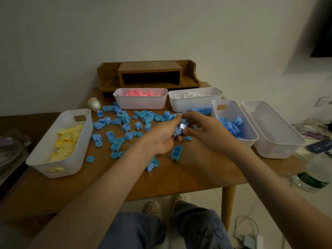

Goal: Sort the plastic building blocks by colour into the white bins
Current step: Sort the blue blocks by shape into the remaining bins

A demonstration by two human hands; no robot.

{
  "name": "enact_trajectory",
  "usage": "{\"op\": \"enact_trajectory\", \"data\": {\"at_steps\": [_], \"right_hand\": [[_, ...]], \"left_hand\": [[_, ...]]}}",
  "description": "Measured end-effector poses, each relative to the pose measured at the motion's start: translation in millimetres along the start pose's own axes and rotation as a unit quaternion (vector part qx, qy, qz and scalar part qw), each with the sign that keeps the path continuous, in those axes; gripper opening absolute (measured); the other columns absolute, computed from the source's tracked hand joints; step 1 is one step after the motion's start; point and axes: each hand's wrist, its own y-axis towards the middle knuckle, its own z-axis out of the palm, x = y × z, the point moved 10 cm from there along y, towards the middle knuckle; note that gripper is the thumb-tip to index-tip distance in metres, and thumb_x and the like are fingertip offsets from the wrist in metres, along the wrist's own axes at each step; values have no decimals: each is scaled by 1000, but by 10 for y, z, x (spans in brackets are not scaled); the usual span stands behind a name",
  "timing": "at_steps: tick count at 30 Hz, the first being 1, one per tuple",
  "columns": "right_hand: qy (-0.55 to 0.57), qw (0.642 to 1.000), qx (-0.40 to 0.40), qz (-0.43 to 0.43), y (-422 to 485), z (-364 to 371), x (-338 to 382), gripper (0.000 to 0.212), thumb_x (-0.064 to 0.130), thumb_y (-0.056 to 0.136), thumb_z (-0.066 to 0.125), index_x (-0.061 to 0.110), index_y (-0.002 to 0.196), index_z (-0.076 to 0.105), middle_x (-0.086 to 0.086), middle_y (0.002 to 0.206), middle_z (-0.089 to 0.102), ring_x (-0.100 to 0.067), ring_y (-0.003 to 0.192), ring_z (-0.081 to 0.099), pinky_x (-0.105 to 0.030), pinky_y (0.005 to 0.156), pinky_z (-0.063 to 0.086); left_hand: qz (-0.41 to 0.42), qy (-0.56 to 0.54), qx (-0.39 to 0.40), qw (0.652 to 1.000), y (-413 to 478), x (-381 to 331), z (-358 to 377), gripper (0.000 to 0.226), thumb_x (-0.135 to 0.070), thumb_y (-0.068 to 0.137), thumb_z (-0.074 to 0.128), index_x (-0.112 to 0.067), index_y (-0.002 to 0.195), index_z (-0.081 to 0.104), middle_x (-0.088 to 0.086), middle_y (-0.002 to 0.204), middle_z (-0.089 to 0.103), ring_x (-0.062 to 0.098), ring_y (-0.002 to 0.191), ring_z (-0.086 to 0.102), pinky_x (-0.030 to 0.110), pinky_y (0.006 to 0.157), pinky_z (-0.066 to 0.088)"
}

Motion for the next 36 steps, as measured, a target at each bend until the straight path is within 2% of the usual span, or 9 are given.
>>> {"op": "enact_trajectory", "data": {"at_steps": [3,10,17,20,23,27,29,33,36], "right_hand": [[11,1000,5,-3,29,33,6,35,23,90,60,24,123,52,10,108,56,0,95,49,0,69,38],[13,999,-22,-23,0,-119,-12,30,20,82,69,23,107,54,10,102,58,-3,94,54,-9,80,43],[-27,997,-66,-2,-94,-700,-310,32,17,74,76,15,95,52,8,85,55,-3,77,52,-2,70,39],[-46,993,-100,49,-165,-954,-617,31,20,76,75,15,95,51,9,83,57,-5,76,55,-5,69,42],[-141,978,-98,116,-194,-1075,-928,25,25,84,67,19,105,54,6,97,61,-16,95,59,-34,94,41],[-280,944,17,177,-142,-913,-1184,30,40,90,54,30,118,52,7,118,58,-16,120,45,-41,106,17],[-326,923,73,191,-109,-803,-1296,30,38,92,48,32,122,49,6,125,52,-17,126,38,-43,111,12],[-326,926,96,167,10,-693,-1353,42,27,92,45,30,134,40,1,139,39,-22,127,37,-41,109,17],[-285,938,110,165,86,-647,-1364,48,15,94,42,24,140,36,-7,143,35,-28,128,36,-42,109,24]], "left_hand": [[-23,29,14,999,-13,39,-43,37,-44,100,33,-16,101,57,-1,61,48,6,48,39,18,46,30],[13,85,22,996,86,-58,48,33,-39,100,38,-13,106,57,0,65,48,8,52,38,19,49,31],[18,54,77,995,222,-124,634,21,-34,98,45,-16,96,55,-1,73,55,6,58,46,16,51,35],[89,158,58,982,326,-226,861,26,-33,101,40,-13,97,56,-3,78,56,3,61,50,14,52,39],[197,309,19,930,374,-393,1090,29,-33,101,39,-9,113,51,0,94,55,10,82,53,23,70,46],[257,518,17,816,523,-329,1380,19,-17,101,39,-11,116,48,7,109,52,17,86,52,33,72,46],[260,608,23,750,634,-217,1459,21,-8,98,41,-11,117,49,11,119,47,26,98,53,43,82,48],[282,653,64,700,588,-195,1579,29,-2,95,41,-11,122,47,10,122,46,26,106,50,29,82,40],[267,673,85,685,564,-200,1551,38,-8,97,41,-10,135,36,11,127,49,25,101,53,32,77,41]]}}
